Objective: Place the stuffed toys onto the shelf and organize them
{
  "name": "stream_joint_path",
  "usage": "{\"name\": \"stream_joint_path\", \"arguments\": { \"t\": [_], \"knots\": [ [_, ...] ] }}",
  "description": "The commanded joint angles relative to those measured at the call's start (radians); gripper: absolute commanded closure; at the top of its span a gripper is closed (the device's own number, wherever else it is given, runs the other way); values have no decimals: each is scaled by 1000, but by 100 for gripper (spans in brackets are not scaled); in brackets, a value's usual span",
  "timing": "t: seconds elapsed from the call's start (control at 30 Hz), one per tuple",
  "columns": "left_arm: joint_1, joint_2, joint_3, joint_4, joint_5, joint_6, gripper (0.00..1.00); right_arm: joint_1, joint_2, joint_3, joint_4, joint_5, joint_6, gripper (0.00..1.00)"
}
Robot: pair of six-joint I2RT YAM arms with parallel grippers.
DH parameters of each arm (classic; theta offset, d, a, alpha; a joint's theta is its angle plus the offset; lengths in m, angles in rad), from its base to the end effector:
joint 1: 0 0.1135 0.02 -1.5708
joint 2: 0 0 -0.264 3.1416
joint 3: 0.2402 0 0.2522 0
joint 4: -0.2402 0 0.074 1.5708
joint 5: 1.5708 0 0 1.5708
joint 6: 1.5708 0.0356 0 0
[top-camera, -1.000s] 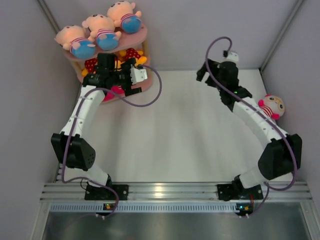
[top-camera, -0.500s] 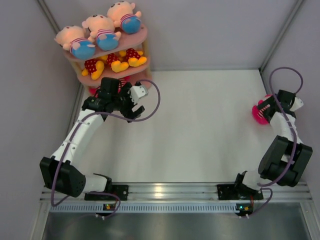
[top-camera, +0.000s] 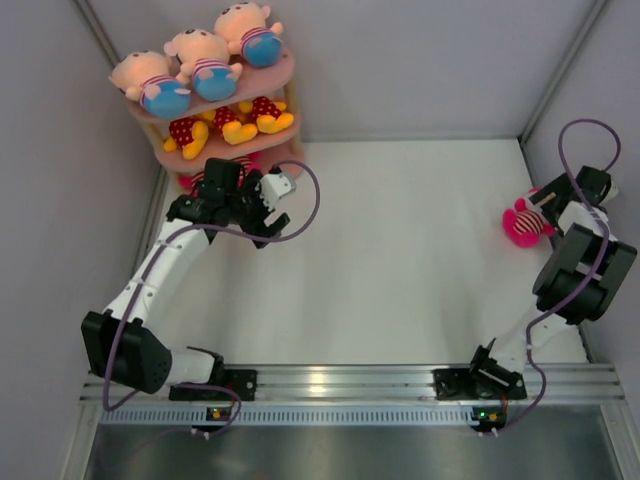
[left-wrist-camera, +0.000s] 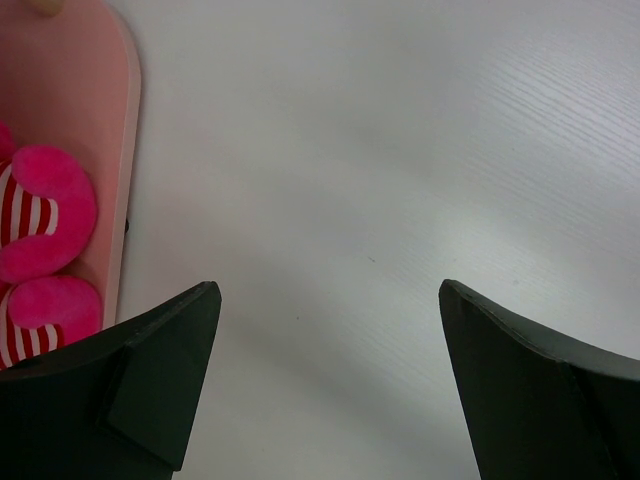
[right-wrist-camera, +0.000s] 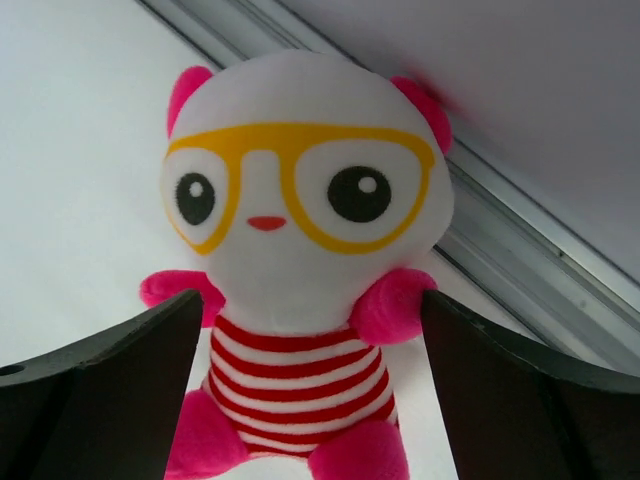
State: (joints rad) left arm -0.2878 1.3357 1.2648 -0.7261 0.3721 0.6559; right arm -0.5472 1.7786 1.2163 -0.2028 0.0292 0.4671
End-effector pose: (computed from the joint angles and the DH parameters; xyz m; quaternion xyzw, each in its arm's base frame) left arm 0.2667 -0.0925 0.3361 0.4758 0.7789 -0.1006 0.3959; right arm 0.3349 -0.2052 0.2161 0.4518 0.8013 -0.0291 0.3911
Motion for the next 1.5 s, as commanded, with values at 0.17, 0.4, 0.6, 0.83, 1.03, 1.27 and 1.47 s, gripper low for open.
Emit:
{"name": "stream_joint_path", "arguments": {
  "t": [0.17, 0.4, 0.6, 0.83, 1.03, 1.27, 1.47],
  "knots": [
    [1, 26, 44, -1, 19, 8, 5, 16, 122, 52, 43, -100, -16, 12],
    [-2, 13, 33, -7, 60, 36, 7, 90, 151, 45, 52, -206, -62, 29],
    [-17, -16, 16, -7, 103, 70, 9, 213, 137, 74, 36, -324, -120, 92],
    [-66, -32, 16, -7, 114, 126, 9, 504, -74, -34, 101, -319, 19, 100],
    [-183, -3, -10, -6, 83, 211, 11, 804, -188, -75, 101, -247, 137, 100],
    [-352, 0, -41, 34, 82, 448, 11, 1026, -203, -5, 68, -235, 240, 100],
    [-436, -12, -47, 128, 83, 417, 9, 1121, -212, 37, 32, -197, 284, 100]
  ]
}}
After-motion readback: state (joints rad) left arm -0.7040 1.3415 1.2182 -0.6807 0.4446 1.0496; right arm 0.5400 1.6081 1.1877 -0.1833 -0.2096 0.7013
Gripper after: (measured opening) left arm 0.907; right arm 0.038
